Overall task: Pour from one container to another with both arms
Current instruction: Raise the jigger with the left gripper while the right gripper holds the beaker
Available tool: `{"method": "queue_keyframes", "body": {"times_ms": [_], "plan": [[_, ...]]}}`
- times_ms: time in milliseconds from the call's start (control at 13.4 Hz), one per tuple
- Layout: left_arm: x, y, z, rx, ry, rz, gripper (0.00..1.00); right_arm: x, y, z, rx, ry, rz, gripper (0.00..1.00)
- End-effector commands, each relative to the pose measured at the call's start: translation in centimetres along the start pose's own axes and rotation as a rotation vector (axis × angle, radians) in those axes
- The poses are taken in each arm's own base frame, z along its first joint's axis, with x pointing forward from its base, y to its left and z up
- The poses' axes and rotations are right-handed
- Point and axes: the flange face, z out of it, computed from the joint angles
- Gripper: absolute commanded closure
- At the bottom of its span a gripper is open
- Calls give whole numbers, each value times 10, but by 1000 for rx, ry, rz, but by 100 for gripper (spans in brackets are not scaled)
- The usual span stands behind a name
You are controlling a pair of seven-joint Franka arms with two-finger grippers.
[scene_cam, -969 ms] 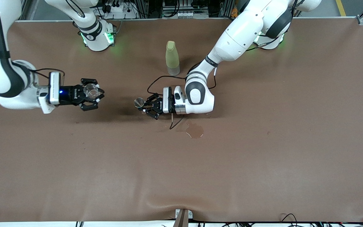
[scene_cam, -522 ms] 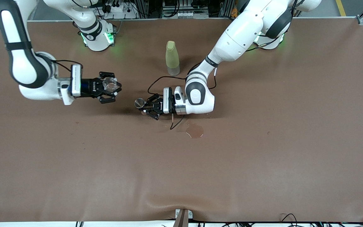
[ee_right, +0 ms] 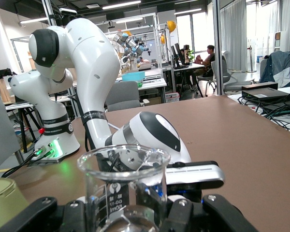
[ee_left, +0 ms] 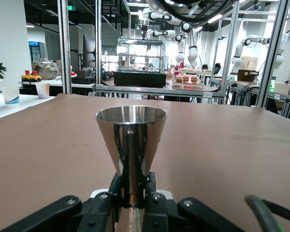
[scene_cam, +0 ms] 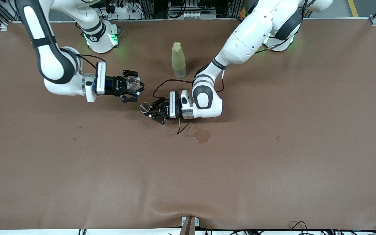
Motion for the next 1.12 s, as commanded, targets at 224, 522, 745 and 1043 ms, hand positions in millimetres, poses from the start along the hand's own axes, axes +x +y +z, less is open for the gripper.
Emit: {"method": "queue_keyframes", "body": {"times_ms": [224, 522, 745, 1043], "plan": [[1, -1, 5, 32, 14, -22, 100, -11, -33, 28, -37, 49, 1, 100], [-1, -1, 5, 33, 13, -24, 100, -34, -52, 30, -33, 47, 47, 100], [-2, -1, 5, 32, 11, -26, 100, -41, -60, 39, -45, 68, 79, 100], [-2, 0, 6, 32, 12, -27, 100, -49, -67, 43, -48, 78, 200, 100]]}}
